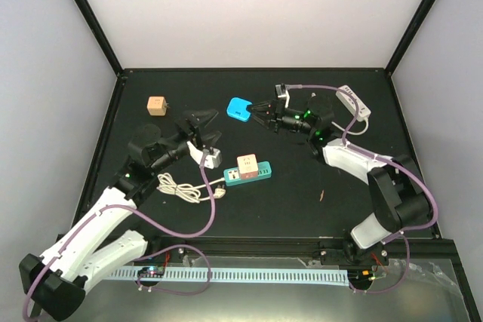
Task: Pull the plug off the socket
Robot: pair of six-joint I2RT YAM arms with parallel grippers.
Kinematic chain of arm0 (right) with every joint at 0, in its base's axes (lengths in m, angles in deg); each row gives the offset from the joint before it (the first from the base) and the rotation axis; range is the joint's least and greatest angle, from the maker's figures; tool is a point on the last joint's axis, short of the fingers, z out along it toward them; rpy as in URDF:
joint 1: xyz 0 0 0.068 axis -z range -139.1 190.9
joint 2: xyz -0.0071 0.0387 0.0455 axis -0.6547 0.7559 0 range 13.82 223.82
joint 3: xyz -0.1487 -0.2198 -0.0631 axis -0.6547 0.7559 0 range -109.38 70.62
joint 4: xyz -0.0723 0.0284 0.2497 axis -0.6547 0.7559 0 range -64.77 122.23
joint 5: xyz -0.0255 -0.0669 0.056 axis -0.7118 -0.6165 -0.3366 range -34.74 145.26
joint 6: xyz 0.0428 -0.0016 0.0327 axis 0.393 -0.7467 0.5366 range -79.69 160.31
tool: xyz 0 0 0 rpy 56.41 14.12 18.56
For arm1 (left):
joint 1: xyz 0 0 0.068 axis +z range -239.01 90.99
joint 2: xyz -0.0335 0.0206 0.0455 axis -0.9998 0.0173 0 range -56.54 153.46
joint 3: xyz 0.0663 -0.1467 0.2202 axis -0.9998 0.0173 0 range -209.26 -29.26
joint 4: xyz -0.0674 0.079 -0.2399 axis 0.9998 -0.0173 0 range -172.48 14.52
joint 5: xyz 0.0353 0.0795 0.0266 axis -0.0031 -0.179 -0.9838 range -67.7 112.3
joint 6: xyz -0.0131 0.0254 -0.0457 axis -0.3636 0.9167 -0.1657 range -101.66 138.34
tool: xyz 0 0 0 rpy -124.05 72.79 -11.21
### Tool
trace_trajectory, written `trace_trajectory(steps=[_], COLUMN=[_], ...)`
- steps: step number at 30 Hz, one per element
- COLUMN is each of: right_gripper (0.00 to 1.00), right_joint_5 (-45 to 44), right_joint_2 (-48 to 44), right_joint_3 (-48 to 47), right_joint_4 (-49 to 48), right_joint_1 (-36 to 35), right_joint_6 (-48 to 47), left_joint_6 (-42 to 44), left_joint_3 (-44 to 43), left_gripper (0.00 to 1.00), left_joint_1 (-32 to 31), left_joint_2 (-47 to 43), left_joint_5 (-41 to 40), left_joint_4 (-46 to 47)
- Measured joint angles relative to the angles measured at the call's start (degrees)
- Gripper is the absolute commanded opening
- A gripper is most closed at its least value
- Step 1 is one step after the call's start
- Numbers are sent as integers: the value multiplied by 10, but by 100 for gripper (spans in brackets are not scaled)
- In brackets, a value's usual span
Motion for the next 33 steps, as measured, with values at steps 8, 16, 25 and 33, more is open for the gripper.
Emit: trace_trajectory(steps=[8, 16, 25, 33], right_gripper=[1, 1, 1, 1], right_joint_5=[-3, -3, -3, -3], right_joint_2=[-20, -20, -20, -20], right_joint_3=[2, 2, 2, 14], right_joint_4=[-14, -26, -27, -38], right_joint_1=[-31, -44, -58, -66], right_joint_6=[3, 13, 13, 16], left_joint_6=[72, 107, 118, 132], left_joint_3=[30, 42, 46, 57], left_gripper=[63, 50, 40, 27], left_joint_1=[-66, -80, -81, -82], left_joint_2=[-9, 12, 19, 31], left_joint_5=[-14, -66, -101, -122], left_joint_4=[26, 61, 90, 104])
